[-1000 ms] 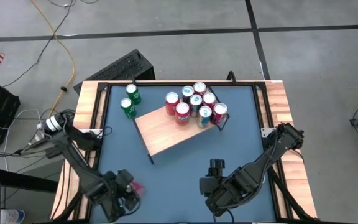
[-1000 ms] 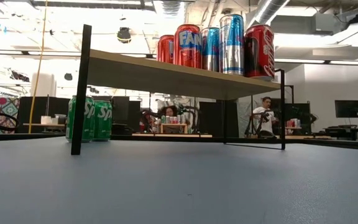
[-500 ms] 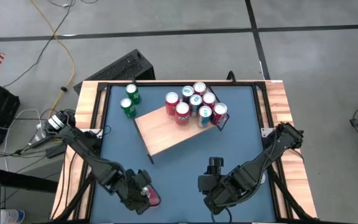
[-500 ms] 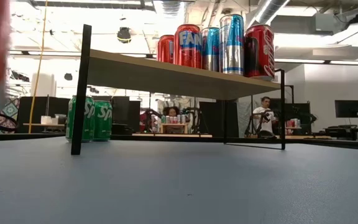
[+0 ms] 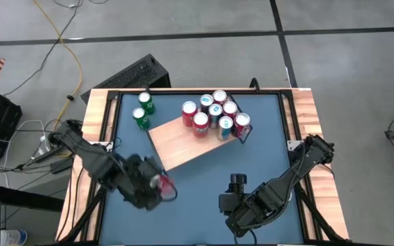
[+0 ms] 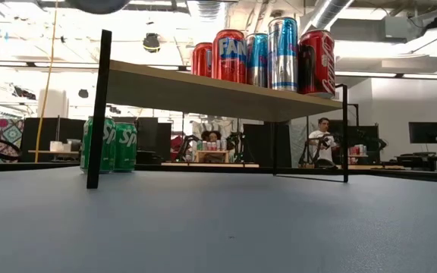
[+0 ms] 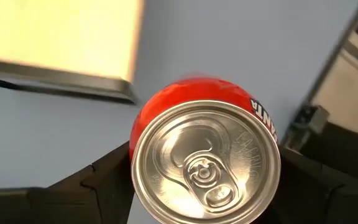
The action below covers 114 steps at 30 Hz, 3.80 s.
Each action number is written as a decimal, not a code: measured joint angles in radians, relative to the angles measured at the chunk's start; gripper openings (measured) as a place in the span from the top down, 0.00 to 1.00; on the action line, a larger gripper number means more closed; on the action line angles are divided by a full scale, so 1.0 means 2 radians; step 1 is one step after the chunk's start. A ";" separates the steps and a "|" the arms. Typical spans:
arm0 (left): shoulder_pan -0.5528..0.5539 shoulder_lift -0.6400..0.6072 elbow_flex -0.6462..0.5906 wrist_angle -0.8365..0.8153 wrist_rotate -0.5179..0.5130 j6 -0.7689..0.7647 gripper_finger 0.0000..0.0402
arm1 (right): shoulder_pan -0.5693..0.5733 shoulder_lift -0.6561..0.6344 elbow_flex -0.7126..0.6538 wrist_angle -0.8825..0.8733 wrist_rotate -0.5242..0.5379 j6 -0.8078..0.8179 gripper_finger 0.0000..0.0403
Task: Place canned beverage on shelf
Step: Put the red soda can on the shelf aligned with the other red soda cans
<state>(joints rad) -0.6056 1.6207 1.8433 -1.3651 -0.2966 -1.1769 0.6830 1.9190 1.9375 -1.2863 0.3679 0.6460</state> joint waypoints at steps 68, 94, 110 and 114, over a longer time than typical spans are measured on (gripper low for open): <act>0.059 0.114 0.107 -0.036 0.092 0.957 0.29 | -0.002 0.000 0.000 0.009 0.014 -0.012 0.32; -0.038 0.263 0.101 -0.020 0.107 1.091 0.29 | 0.019 0.000 0.000 0.037 0.043 -0.013 0.32; -0.032 0.260 0.083 0.034 0.148 1.106 0.29 | 0.021 0.000 -0.041 0.070 0.045 -0.013 0.32; -0.032 0.260 0.083 0.037 0.161 1.107 0.27 | 0.021 0.000 -0.041 0.075 0.039 -0.013 0.32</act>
<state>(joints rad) -0.6697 2.1410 2.0087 -1.2901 0.0247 1.0377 0.7250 1.9186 1.8565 -1.1372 0.4455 0.6201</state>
